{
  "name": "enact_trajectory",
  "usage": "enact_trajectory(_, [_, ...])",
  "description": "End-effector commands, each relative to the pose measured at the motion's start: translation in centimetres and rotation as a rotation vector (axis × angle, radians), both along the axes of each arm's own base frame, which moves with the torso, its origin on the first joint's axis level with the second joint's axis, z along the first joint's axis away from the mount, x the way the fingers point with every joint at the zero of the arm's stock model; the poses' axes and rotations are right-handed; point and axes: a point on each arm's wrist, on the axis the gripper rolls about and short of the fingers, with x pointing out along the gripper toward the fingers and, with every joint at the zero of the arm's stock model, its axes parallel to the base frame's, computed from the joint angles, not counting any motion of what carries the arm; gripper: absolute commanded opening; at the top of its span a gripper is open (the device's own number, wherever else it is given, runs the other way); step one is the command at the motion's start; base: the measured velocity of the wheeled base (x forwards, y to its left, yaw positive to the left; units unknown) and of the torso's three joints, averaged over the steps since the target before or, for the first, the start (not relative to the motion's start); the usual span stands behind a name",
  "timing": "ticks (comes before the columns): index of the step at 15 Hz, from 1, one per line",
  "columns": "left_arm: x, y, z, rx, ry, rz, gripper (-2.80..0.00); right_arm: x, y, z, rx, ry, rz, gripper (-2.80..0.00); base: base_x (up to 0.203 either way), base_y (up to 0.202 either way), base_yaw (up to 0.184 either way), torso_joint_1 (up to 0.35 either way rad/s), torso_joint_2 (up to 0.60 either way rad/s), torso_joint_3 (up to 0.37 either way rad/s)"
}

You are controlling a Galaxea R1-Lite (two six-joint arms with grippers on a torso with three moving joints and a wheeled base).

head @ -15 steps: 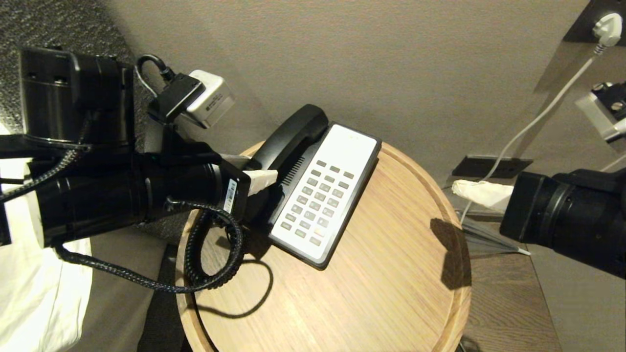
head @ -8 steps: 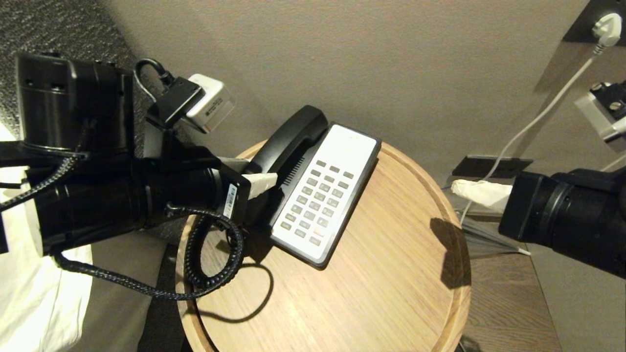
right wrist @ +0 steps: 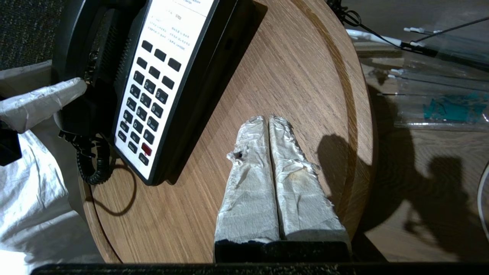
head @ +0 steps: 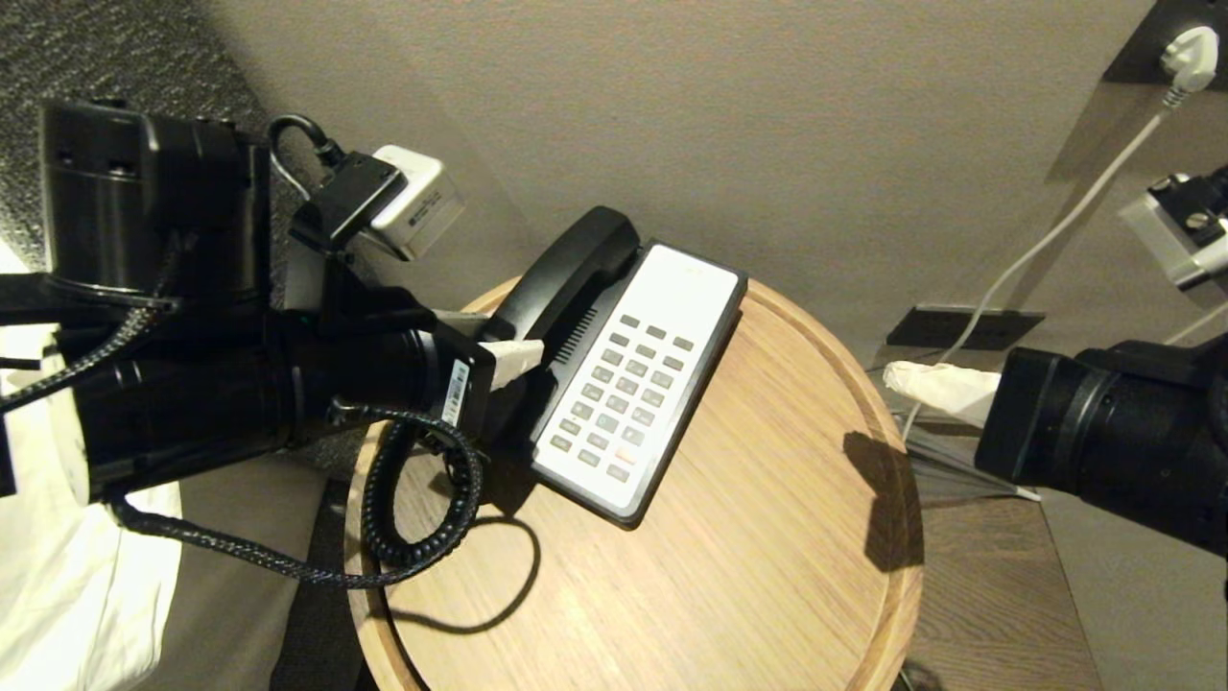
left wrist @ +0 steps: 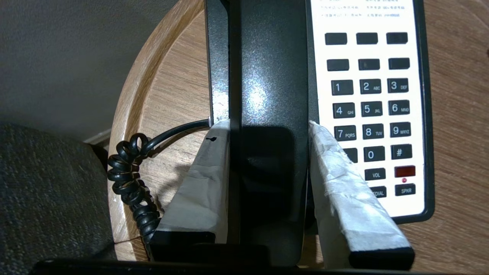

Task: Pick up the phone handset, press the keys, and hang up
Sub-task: Put the handset back

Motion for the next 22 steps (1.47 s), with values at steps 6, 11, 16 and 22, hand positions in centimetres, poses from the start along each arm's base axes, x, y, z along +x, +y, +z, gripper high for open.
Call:
enact_trajectory(6, [0.0, -0.49, 0.58, -0.029, 0.03, -0.002, -2.8, -0.09, -0.11, -0.44, -0.008, 0.01, -0.001, -2.8, 0.0, 0.0, 0.0, 0.0, 0.0, 0.0])
enact_trajectory(11, [-0.11, -0.88, -0.02, -0.018, 0.051, -0.014, -2.8, -0.18, -0.2, -0.55, -0.01, 0.011, -0.001, -2.8, 0.0, 0.0, 0.0, 0.0, 0.0, 0.0])
enact_trajectory(16, [0.01, -0.92, -0.2, -0.02, 0.059, -0.009, -2.8, -0.16, -0.18, -0.61, -0.011, 0.012, -0.001, -2.8, 0.0, 0.0, 0.0, 0.0, 0.0, 0.0])
enact_trajectory(22, [0.05, -0.9, 0.31, -0.038, 0.039, -0.007, 0.0, -0.19, -0.22, -0.69, -0.013, 0.014, -0.001, -2.8, 0.0, 0.0, 0.0, 0.0, 0.0, 0.0])
